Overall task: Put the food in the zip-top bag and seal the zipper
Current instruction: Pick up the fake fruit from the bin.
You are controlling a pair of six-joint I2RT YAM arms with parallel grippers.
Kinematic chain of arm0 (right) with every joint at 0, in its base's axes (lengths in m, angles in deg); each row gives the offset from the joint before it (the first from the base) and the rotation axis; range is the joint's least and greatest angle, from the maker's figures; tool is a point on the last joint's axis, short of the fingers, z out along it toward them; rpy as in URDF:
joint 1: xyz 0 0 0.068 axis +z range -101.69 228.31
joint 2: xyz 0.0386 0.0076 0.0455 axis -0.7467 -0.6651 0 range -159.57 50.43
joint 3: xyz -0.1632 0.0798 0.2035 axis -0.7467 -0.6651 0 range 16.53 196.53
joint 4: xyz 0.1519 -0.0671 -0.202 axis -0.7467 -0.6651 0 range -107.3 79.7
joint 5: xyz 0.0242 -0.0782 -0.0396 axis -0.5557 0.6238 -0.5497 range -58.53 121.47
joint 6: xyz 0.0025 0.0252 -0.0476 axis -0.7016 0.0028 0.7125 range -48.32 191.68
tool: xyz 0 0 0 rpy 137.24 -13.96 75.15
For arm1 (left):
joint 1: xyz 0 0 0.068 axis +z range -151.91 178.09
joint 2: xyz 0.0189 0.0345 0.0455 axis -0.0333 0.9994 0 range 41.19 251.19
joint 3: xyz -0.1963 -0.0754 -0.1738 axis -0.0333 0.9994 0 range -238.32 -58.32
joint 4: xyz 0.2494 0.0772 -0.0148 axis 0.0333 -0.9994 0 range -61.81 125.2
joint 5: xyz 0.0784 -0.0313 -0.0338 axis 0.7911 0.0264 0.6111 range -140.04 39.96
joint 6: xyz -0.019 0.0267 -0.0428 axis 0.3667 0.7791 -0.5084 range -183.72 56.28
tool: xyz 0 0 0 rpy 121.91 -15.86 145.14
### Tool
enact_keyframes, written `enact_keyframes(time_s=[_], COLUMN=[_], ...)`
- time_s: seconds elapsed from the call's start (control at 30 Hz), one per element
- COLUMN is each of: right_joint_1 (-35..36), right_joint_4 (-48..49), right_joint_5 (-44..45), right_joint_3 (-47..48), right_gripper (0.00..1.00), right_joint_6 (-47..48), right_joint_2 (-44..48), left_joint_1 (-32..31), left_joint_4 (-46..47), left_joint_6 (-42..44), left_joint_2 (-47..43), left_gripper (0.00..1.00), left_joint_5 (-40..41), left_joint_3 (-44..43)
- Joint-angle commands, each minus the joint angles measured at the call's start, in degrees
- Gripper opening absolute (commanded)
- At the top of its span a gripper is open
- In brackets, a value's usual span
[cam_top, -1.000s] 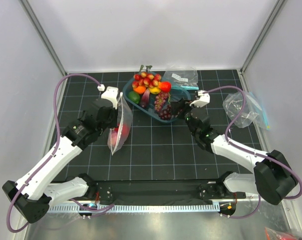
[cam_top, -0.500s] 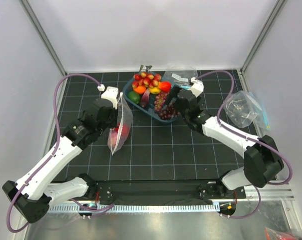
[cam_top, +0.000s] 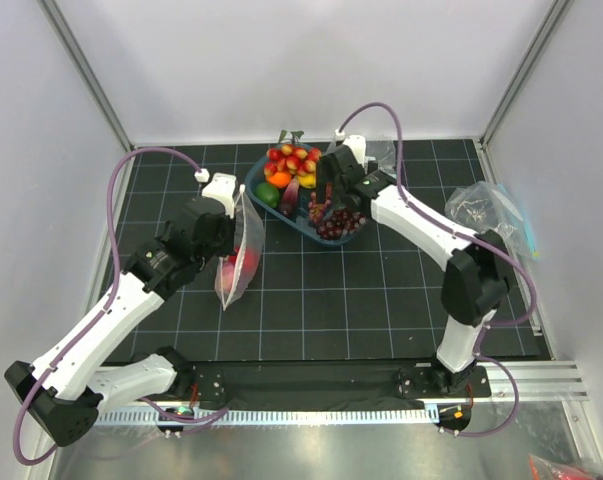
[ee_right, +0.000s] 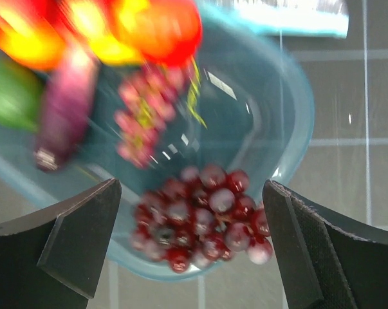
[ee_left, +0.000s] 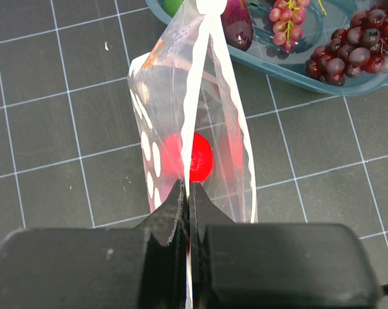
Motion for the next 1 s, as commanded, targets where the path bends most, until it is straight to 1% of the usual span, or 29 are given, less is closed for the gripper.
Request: enact_keyframes(time_s=[0.0, 0.17, 0.37, 0.53, 0.63, 0.7, 0.8, 0.83, 0.87, 0.9, 0.93, 0.97], right_joint_1=[-0.7, -0.9, -1.0, -1.2, -1.5, -1.8, -2.6, -2.7, -3.3, -3.5, -3.7, -4.3], right_joint_4=[-11.9, -17.8, -17.1, -18.4, -17.9, -16.1, -12.7, -11.8, -10.0, -8.9, -7.7, -5.2], right_joint_5=[-0.8, 0.8, -3.1, -4.6, -8.5, -13.0, -18.6, -19.5, -20.7, -23.7, -25.2, -26.8], right_joint_3=[4.4, 6.8, 4.1, 4.6, 4.0, 2.7, 0.8, 0.3, -0.9, -1.6, -2.5, -4.1], right_gripper=[1.00, 0.99, 1.00, 1.00, 0.99, 0.94, 0.66, 0.50, 0.43, 0.38, 0.29, 0.23], right_joint_6=[3.2, 3.1, 1.8, 1.0, 0.8, 1.5, 2.0, 2.0, 2.0, 1.9, 1.8, 1.6], right_joint_2=[-3.7, -7.8, -7.1, -9.5, -10.1, -9.7, -8.0, -6.7, -6.1, -5.2, -3.6, -2.6], left_joint_1=[0.3, 0.3, 0.3, 0.3, 0.3, 0.3, 0.4, 0.3, 0.3, 0.3, 0.4, 0.3], left_joint_4=[2.1, 2.1, 2.1, 2.2, 2.1, 2.1, 2.1, 2.1, 2.1, 2.1, 2.1, 2.1], left_joint_6=[0.7, 0.7, 0.8, 0.8, 0.8, 0.8, 0.8, 0.8, 0.8, 0.8, 0.8, 0.8], left_joint_2=[-0.4, -0.5, -0.6, -0.6, -0.6, -0.6, -0.6, -0.6, -0.6, -0.6, -0.7, -0.6], left_gripper=[0.00, 0.00, 0.00, 0.00, 0.00, 0.00, 0.00, 0.00, 0.00, 0.00, 0.00, 0.00], left_joint_5=[-0.2, -0.3, -0.3, -0.3, -0.2, -0.2, -0.2, -0.2, -0.2, -0.2, -0.2, -0.2], left_joint_3=[0.0, 0.0, 0.0, 0.0, 0.0, 0.0, 0.0, 0.0, 0.0, 0.0, 0.0, 0.0])
